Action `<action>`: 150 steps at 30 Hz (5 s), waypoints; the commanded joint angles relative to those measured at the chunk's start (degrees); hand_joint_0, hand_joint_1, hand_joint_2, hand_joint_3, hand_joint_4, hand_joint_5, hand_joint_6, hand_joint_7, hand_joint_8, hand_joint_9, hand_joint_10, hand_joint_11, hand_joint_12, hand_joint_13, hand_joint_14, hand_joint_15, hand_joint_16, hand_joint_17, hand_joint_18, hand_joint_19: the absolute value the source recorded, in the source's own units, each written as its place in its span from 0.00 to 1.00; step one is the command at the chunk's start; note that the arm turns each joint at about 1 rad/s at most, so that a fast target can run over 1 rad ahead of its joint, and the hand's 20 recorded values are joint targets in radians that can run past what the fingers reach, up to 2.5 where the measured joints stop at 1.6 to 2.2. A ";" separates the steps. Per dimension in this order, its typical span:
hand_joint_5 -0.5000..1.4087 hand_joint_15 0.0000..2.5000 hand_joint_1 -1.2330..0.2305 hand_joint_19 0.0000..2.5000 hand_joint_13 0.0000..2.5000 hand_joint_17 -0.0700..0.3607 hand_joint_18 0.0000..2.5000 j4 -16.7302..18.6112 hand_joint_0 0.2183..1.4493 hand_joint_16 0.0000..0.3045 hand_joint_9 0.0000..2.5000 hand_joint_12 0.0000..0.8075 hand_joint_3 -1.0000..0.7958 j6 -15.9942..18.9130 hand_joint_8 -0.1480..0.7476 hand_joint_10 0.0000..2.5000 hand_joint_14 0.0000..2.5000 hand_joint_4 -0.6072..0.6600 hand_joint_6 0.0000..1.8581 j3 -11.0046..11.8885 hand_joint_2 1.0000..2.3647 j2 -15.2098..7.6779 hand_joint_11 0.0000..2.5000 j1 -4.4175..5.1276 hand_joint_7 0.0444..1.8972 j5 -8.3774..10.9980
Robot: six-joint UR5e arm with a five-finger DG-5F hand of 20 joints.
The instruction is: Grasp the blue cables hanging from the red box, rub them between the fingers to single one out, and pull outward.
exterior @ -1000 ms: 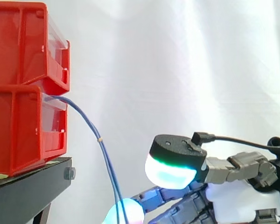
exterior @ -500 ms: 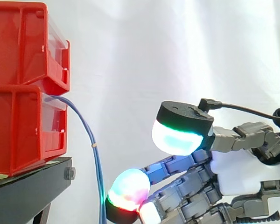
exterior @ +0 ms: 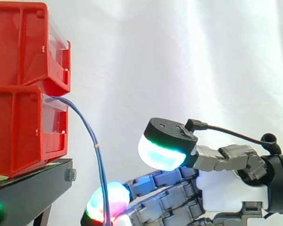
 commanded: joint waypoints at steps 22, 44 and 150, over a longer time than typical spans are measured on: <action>0.20 0.16 0.37 0.28 0.24 0.43 0.22 15.80 0.27 0.17 0.27 0.46 0.30 2.06 0.46 0.00 0.00 0.76 0.27 0.25 0.00 -6.05 0.18 1.08 0.49 -4.47; 0.19 0.16 0.38 0.28 0.25 0.42 0.22 20.10 0.28 0.16 0.27 0.45 0.31 0.39 0.45 0.00 0.01 0.74 0.27 0.17 0.00 -8.43 0.14 1.08 0.43 -4.56; 0.19 0.50 0.39 0.33 0.54 0.43 0.33 7.01 0.28 0.17 0.48 0.43 0.28 0.92 0.45 0.00 0.01 0.76 0.27 0.61 0.00 -1.40 0.56 -0.32 0.49 -6.40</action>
